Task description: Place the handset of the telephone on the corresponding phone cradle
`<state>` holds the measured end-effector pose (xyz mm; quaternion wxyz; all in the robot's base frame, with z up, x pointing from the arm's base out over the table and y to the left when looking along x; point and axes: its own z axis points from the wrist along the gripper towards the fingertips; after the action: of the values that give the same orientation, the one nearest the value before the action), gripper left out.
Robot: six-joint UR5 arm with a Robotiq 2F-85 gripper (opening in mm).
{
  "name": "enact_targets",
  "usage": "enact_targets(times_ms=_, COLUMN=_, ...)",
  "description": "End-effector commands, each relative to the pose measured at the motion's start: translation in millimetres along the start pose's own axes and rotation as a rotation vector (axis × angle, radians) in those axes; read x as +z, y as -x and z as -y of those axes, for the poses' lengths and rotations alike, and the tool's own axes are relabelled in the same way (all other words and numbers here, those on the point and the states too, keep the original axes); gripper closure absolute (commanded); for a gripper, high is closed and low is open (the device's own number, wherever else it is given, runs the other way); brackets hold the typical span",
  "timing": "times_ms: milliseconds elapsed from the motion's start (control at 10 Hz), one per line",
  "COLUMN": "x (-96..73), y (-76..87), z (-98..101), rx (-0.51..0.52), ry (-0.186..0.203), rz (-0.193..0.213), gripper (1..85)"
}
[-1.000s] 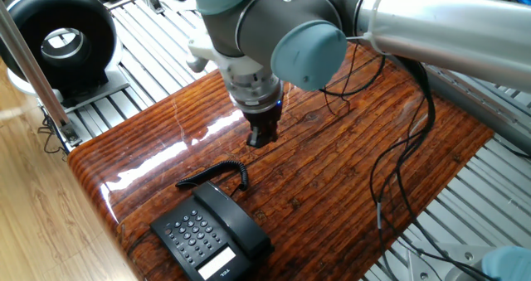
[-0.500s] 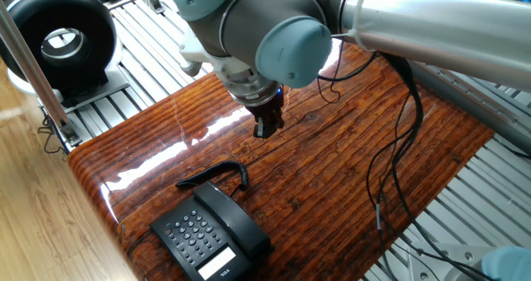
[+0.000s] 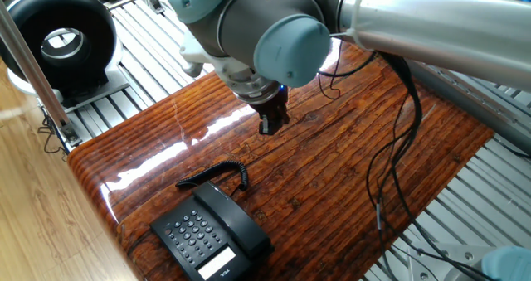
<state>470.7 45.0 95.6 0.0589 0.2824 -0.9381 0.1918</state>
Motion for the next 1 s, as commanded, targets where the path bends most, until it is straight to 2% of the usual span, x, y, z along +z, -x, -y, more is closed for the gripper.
enact_targets(times_ms=0, x=4.1, y=3.5, z=-8.7, rx=0.066, ry=0.043, rz=0.033, gripper=84.7)
enact_targets(times_ms=100, x=9.8, y=7.5, z=-13.5, rx=0.121, ry=0.061, rz=0.039, gripper=84.7)
enact_targets(times_ms=200, x=15.2, y=20.8, z=-38.0, rx=0.219, ry=0.165, rz=0.071, gripper=84.7)
enact_targets(times_ms=300, x=13.4, y=33.2, z=-75.4, rx=0.331, ry=0.328, rz=0.095, gripper=84.7)
enact_targets(times_ms=400, x=10.8, y=28.3, z=-99.9, rx=0.382, ry=0.432, rz=0.073, gripper=84.7)
enact_targets(times_ms=500, x=5.8, y=14.2, z=-114.4, rx=0.416, ry=0.495, rz=0.041, gripper=84.7)
enact_targets(times_ms=600, x=3.3, y=17.3, z=-107.3, rx=0.437, ry=0.474, rz=0.081, gripper=84.7)
enact_targets(times_ms=700, x=-9.7, y=20.7, z=-104.0, rx=0.46, ry=0.47, rz=0.116, gripper=84.7)
enact_targets(times_ms=800, x=-29.3, y=21.3, z=-106.2, rx=0.479, ry=0.482, rz=0.138, gripper=84.7)
enact_targets(times_ms=900, x=-39.6, y=22.4, z=-99.6, rx=0.483, ry=0.449, rz=0.161, gripper=84.7)
